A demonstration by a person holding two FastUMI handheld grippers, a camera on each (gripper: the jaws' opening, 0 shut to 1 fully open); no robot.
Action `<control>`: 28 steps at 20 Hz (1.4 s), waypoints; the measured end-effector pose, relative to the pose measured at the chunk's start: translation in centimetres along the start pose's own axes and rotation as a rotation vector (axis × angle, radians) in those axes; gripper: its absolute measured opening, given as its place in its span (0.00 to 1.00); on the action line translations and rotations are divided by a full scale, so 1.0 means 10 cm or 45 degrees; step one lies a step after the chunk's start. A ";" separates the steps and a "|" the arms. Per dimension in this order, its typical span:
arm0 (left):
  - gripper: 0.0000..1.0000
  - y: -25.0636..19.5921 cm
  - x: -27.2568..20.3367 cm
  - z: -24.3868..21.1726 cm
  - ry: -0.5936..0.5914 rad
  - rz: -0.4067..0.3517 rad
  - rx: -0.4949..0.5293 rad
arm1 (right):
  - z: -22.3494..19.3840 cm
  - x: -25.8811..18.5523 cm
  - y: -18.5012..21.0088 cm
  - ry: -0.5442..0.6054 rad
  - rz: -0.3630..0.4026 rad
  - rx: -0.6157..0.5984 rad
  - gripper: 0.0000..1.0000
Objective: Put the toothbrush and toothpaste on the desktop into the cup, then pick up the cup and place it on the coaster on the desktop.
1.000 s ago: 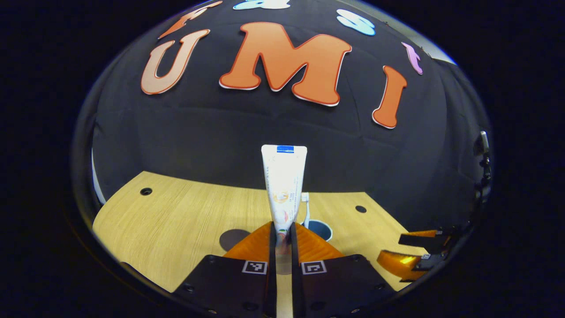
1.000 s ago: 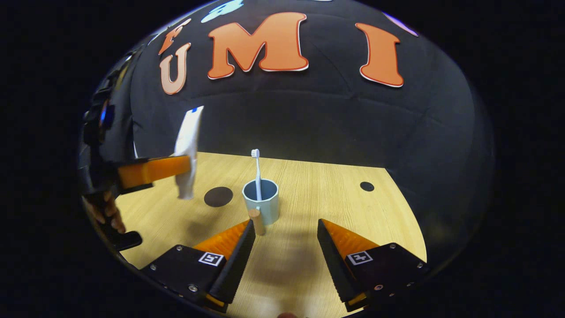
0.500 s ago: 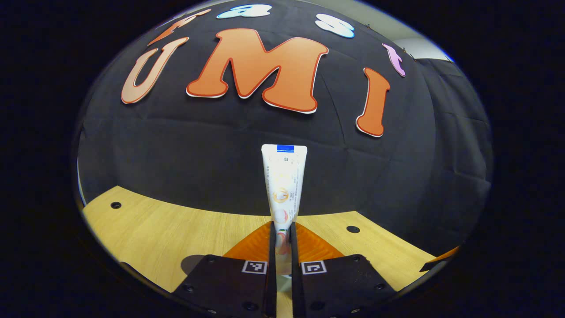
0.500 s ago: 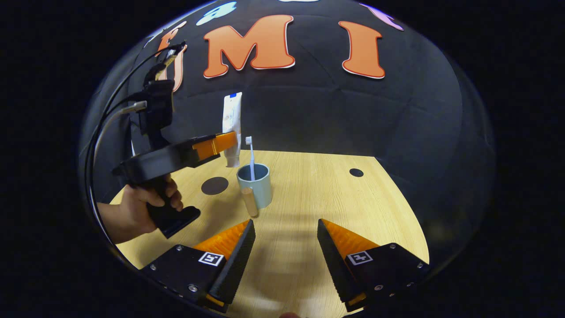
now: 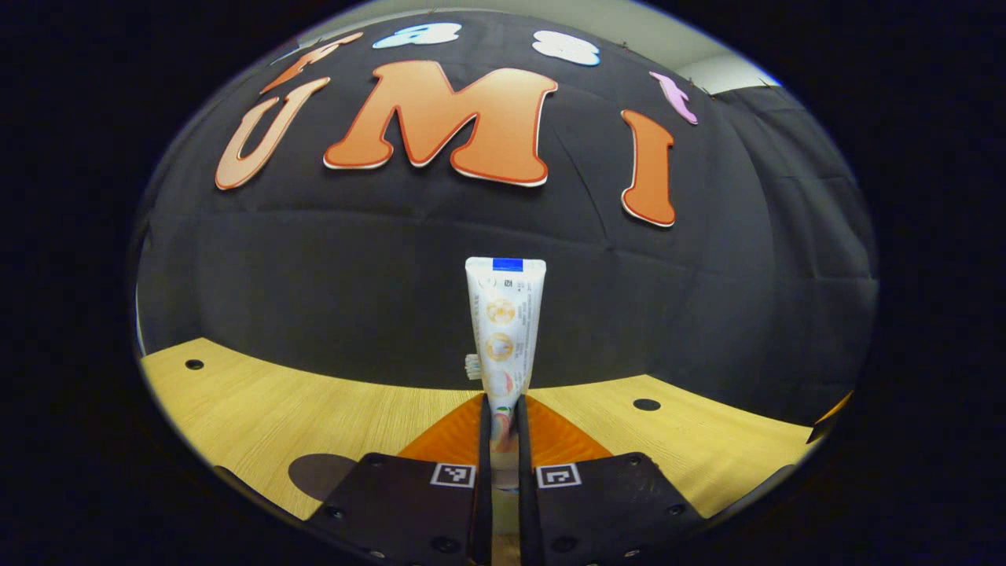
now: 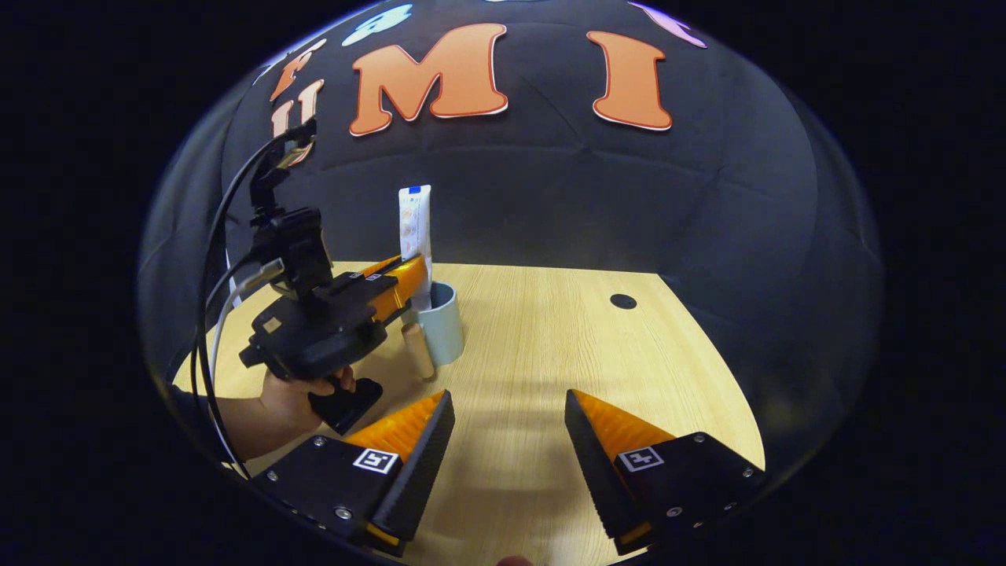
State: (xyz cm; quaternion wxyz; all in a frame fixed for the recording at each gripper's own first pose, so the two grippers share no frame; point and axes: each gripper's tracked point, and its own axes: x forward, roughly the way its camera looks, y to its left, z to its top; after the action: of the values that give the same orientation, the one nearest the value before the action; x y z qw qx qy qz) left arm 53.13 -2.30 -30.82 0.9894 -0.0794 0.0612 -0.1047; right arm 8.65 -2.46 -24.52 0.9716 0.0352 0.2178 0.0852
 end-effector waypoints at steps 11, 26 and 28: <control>0.14 -0.03 -0.11 -0.15 -0.018 0.076 0.102 | -0.11 0.06 -0.12 0.026 0.006 0.018 0.87; 0.57 -0.14 -0.01 -0.08 0.261 0.120 0.115 | 0.02 -0.06 -0.34 -0.011 -0.025 0.089 0.86; 0.59 -0.26 -0.01 -0.03 0.278 0.103 0.106 | 0.04 -0.14 -0.48 -0.013 -0.053 0.101 0.86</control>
State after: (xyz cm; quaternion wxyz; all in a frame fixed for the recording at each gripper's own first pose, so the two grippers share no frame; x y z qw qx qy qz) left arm 52.49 -4.80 -30.65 0.9828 -0.0237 0.1673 -0.0750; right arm 8.28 -7.44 -24.08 0.9721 0.0695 0.2167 0.0561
